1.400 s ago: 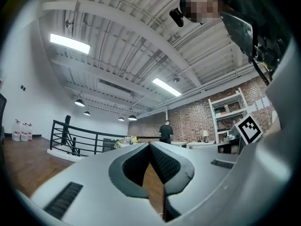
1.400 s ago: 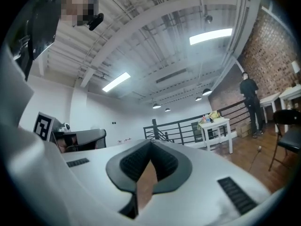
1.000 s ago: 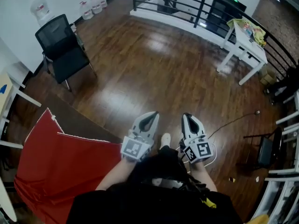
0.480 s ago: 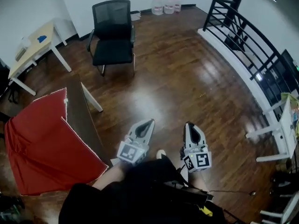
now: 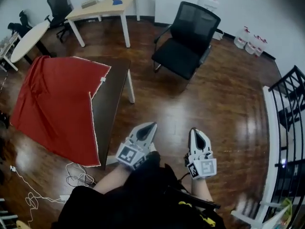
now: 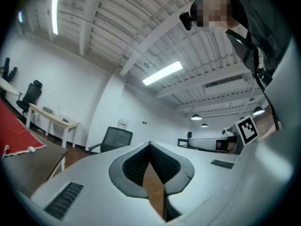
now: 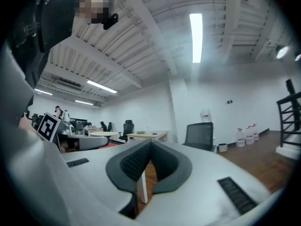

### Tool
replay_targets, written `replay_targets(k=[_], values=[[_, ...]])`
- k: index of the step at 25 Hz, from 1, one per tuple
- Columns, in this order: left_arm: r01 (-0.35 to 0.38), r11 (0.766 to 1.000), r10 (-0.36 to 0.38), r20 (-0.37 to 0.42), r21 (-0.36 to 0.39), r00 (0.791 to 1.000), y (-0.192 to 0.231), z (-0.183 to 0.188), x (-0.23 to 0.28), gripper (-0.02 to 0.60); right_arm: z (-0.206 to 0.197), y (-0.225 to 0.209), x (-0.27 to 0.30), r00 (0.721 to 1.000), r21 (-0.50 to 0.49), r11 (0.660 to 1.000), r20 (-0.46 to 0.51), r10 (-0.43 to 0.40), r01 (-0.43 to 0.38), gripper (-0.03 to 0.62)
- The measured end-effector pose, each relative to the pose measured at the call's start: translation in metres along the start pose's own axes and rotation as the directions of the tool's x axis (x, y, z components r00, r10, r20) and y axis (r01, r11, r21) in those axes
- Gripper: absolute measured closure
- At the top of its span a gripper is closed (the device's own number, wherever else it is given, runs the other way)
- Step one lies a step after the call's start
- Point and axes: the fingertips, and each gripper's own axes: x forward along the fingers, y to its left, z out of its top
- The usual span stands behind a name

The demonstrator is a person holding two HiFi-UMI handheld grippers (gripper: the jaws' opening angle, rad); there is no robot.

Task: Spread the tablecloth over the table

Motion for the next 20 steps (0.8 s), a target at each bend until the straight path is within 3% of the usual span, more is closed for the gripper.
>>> replay_targets(k=[2,5,8,10,11,13,16,18,20], values=[[-0.125,0.992,0.125,0.002,0.004,0.992,0.050,0.001,0.001,0.586,0.000,0.005,0.059,0.994,-0.002,0.994,-0.005,0.109,-0.109,0.589],[-0.288,0.958,0.288,0.036,-0.011,0.957,0.117,0.017,-0.007,0.586,0.011,0.022,0.132,0.968,0.005,0.968,-0.001,0.250,-0.250,0.589],[-0.415,0.910,0.411,0.114,0.012,0.905,0.174,0.042,-0.011,0.586,0.025,0.034,0.202,0.929,-0.008,0.929,0.021,0.369,-0.369,0.589],[-0.504,0.863,0.491,0.165,0.042,0.855,0.202,0.059,-0.021,0.586,0.024,0.047,0.247,0.899,-0.006,0.899,0.020,0.438,-0.438,0.589],[-0.553,0.832,0.537,0.184,0.051,0.824,0.211,0.065,-0.031,0.586,0.021,0.058,0.266,0.877,-0.003,0.877,0.012,0.481,-0.481,0.589],[-0.661,0.749,0.638,0.209,0.058,0.741,0.226,0.071,-0.059,0.586,0.011,0.087,0.303,0.807,0.004,0.807,-0.012,0.591,-0.591,0.589],[-0.800,0.597,0.773,0.223,0.058,0.594,0.245,0.075,-0.106,0.586,-0.006,0.135,0.354,0.683,0.013,0.684,-0.057,0.729,-0.729,0.589],[-0.866,0.497,0.838,0.234,0.050,0.494,0.255,0.079,-0.139,0.586,-0.015,0.166,0.380,0.618,0.024,0.621,-0.079,0.782,-0.783,0.589],[-0.922,0.385,0.890,0.253,0.034,0.381,0.259,0.082,-0.175,0.586,-0.025,0.202,0.398,0.546,0.036,0.551,-0.095,0.832,-0.834,0.589]])
